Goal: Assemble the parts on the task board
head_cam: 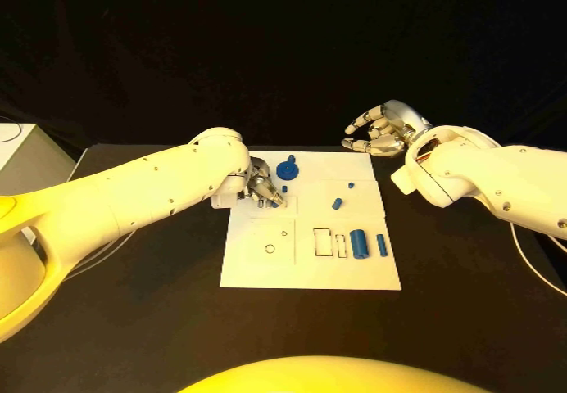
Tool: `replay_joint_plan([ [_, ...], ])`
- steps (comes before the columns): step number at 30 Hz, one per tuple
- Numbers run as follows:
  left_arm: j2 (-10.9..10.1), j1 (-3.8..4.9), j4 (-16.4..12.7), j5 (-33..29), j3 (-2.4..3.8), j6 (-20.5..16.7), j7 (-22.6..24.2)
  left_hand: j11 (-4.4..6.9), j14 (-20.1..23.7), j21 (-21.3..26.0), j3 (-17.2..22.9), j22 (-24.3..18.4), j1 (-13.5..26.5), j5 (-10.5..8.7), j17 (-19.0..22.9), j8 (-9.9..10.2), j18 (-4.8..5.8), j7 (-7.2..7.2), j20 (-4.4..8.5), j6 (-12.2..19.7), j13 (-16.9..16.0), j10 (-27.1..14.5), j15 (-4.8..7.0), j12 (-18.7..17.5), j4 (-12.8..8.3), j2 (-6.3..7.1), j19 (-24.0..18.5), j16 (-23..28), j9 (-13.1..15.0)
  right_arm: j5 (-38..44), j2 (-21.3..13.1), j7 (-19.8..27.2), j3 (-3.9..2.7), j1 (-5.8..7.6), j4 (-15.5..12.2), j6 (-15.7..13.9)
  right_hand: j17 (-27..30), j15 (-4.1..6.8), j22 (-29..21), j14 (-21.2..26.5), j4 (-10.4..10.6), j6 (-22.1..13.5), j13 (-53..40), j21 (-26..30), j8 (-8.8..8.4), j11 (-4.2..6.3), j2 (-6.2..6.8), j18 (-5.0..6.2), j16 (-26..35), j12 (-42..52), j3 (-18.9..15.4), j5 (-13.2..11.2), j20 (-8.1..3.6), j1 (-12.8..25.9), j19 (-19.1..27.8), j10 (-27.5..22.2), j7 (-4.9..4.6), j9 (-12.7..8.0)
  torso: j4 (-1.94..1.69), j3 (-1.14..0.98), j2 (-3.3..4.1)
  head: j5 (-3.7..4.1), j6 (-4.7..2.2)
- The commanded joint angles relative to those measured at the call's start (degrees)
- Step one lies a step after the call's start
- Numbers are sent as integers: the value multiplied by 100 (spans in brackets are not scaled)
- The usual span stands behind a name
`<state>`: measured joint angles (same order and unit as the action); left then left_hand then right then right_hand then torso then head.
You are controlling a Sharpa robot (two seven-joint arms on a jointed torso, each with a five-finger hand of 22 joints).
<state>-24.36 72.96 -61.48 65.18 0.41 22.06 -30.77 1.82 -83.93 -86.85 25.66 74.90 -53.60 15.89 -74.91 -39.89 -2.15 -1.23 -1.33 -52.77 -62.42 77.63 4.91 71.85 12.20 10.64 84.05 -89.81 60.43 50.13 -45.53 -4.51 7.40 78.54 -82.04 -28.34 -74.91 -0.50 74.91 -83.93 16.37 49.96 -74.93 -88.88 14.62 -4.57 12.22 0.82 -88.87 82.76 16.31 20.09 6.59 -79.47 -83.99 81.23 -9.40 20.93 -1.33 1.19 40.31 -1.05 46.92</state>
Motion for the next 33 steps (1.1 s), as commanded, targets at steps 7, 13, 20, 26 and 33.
replay_joint_plan([
  [7,-127,-61,-190,60,-3,-10,-17,34,-607,36,-373,826,-151,-524,-1509,71,53,-39,14,0,16,-26,20,-2,371,-10,184,-19,54,50,-4,68,-2,-15,-2,35,-1183,16,1411,-524,-12,-34,-640,39,31,-12,9,-44,31,-31,35,16,-41,33,-533,-33,-8,7,-10,0,-5,10,-8],
  [13,-189,-61,-286,58,57,-75,-12,34,-607,35,-452,830,-157,-627,-1509,78,53,-39,15,-5,16,-26,21,0,436,-33,186,-19,66,48,-5,69,-2,-24,1,36,-1183,16,1411,-524,-12,-34,-640,39,31,-12,9,-44,31,-31,35,16,-41,33,-533,-33,-8,7,-5,0,-5,5,-30],
  [20,-309,-60,-460,103,289,-83,-9,35,-607,42,-467,818,-159,-648,-1509,80,50,-39,15,-4,39,-37,21,-16,438,-40,179,-19,67,45,-19,70,-2,-34,11,34,-1170,17,1405,-520,-11,-37,-637,48,37,-12,13,-42,37,-34,47,20,-41,40,-529,-36,-8,10,-9,-5,-11,4,-63],
  [26,-477,-56,-653,172,562,-26,-7,30,-607,63,-485,781,-238,-654,-1509,101,41,-44,14,24,100,-77,20,-61,420,-65,156,-19,71,42,-39,72,-2,-38,23,24,-1170,17,1405,-520,-11,-37,-637,48,37,-12,13,-42,37,-34,47,20,-41,40,-529,-36,-8,10,-15,-6,-13,10,-99],
  [33,-686,-53,-956,91,931,-162,19,-155,-537,429,-403,174,-733,-555,-1363,557,-98,-254,-95,364,637,-553,-136,-492,424,-198,-245,110,-134,38,-81,78,-2,-48,8,15,-1170,17,1405,-520,-11,-37,-637,48,37,-12,13,-42,37,-34,47,20,-41,40,-529,-36,-8,10,-6,1,-4,3,-178],
])
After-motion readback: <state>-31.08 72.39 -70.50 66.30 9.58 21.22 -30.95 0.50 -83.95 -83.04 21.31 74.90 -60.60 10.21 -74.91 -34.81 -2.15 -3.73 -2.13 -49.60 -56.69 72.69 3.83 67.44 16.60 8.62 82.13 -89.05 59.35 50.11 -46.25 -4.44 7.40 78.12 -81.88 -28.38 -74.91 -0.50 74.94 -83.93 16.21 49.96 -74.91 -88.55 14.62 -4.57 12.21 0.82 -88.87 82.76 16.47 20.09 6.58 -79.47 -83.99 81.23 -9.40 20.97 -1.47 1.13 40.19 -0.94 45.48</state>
